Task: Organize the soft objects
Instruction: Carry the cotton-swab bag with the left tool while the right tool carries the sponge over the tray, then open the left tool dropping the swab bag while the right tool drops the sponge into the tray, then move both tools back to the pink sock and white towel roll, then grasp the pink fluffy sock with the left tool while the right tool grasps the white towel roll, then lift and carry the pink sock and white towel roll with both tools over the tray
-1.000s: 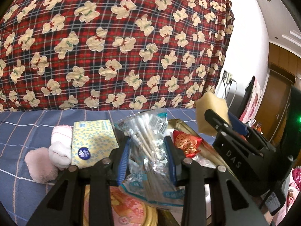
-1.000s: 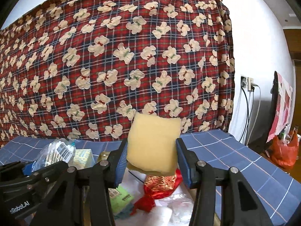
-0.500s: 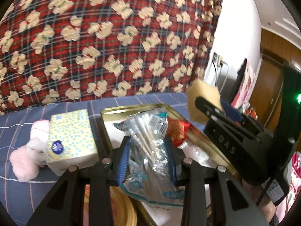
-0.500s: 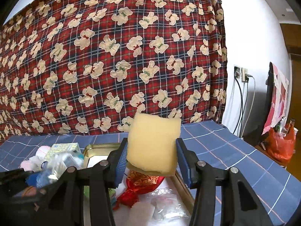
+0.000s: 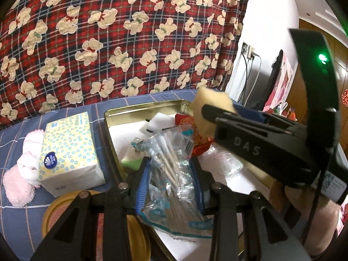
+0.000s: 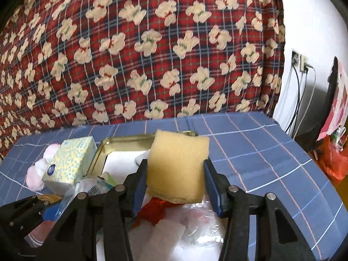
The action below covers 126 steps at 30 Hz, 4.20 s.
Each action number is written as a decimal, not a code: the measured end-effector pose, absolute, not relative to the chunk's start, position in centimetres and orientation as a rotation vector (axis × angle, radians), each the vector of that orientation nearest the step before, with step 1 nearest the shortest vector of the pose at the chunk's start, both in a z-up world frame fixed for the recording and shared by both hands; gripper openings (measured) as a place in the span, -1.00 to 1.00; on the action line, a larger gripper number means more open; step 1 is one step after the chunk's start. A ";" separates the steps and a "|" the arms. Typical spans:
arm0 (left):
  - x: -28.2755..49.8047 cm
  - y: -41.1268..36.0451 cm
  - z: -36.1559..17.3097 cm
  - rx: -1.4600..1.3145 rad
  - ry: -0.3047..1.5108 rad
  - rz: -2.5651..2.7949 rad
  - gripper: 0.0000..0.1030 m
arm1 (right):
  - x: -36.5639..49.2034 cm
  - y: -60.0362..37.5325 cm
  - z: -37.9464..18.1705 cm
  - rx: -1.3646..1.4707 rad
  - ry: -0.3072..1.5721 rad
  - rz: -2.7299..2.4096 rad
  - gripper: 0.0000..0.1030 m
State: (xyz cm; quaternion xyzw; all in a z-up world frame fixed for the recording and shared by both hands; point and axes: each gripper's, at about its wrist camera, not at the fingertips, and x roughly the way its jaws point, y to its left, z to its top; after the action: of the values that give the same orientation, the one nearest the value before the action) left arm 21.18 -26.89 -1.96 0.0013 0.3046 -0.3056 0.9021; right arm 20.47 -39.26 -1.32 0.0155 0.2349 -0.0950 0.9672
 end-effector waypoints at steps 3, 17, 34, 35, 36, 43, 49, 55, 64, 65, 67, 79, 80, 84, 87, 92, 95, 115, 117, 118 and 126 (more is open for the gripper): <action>21.2 -27.0 -2.1 0.008 0.633 -0.641 -0.31 | 20.8 -39.0 -1.5 0.015 0.495 -0.196 0.01; 20.4 -27.0 -1.9 0.041 0.590 -0.654 0.27 | 20.5 -39.3 -1.3 0.032 0.494 -0.193 0.27; 20.9 -16.5 1.9 -0.080 0.477 -0.402 0.65 | 18.7 -38.4 0.2 0.038 0.371 -0.151 0.38; 21.5 -14.8 2.0 -0.083 0.471 -0.344 0.72 | 18.7 -38.3 0.5 0.052 0.373 -0.126 0.38; 22.0 -13.8 2.1 -0.076 0.480 -0.306 0.74 | 18.8 -38.0 0.8 0.071 0.381 -0.086 0.38; 27.6 -6.0 -1.7 -0.154 0.625 -0.089 0.74 | 22.0 -32.5 2.1 0.124 0.490 0.208 0.38; 29.0 -6.2 -4.9 -0.144 0.739 -0.165 0.59 | 25.5 -25.0 1.7 -0.025 0.574 0.281 0.38; 29.1 -5.5 -6.0 -0.163 0.780 -0.181 0.59 | 29.4 -21.5 0.5 -0.005 0.679 0.336 0.18; 29.7 -5.7 -6.9 -0.142 0.826 -0.166 0.59 | 32.7 -17.4 -1.5 -0.039 0.764 0.392 0.15; 29.8 -5.6 -6.9 -0.144 0.830 -0.165 0.59 | 32.9 -17.0 -1.8 -0.054 0.774 0.390 0.15; 29.9 -5.5 -7.1 -0.142 0.839 -0.161 0.59 | 33.3 -16.2 -2.2 -0.093 0.790 0.373 0.15; 30.1 -5.4 -7.8 -0.137 0.860 -0.150 0.50 | 34.3 -15.1 -3.2 -0.178 0.791 0.359 0.09; 30.1 -5.3 -7.8 -0.139 0.859 -0.151 0.48 | 34.0 -14.9 -3.0 -0.180 0.774 0.379 0.08; 30.0 -5.7 -8.0 -0.129 0.868 -0.180 0.09 | 33.7 -13.7 -3.4 -0.260 0.778 0.347 0.08; 30.1 -5.8 -8.0 -0.129 0.871 -0.186 0.09 | 34.4 -13.7 -4.1 -0.259 0.830 0.334 0.07; 30.1 -5.9 -7.9 -0.134 0.869 -0.186 0.11 | 35.5 -14.2 -4.8 -0.219 0.891 0.337 -0.20; 30.1 -5.9 -8.0 -0.143 0.871 -0.216 -0.36 | 35.6 -13.8 -5.0 -0.252 0.904 0.320 -0.27; 29.2 -5.0 -6.3 -0.197 0.772 -0.230 -0.74 | 33.4 -14.2 -1.7 -0.249 0.664 0.356 -0.58; 29.2 -4.9 -6.0 -0.203 0.755 -0.233 -0.74 | 33.0 -14.4 -1.4 -0.234 0.640 0.364 -0.58; 29.1 -4.9 -5.8 -0.203 0.743 -0.236 -0.74 | 32.8 -14.5 -1.3 -0.228 0.628 0.365 -0.58; 28.3 -4.3 -4.5 -0.223 0.634 -0.223 -0.74 | 31.7 -15.2 -0.5 -0.195 0.554 0.370 -0.58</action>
State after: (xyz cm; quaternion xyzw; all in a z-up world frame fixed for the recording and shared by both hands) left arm 28.27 -4.26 -4.55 -0.1090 0.3106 -0.1094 0.9379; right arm 31.74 -15.20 -0.48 -0.0956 0.2716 0.1815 0.9403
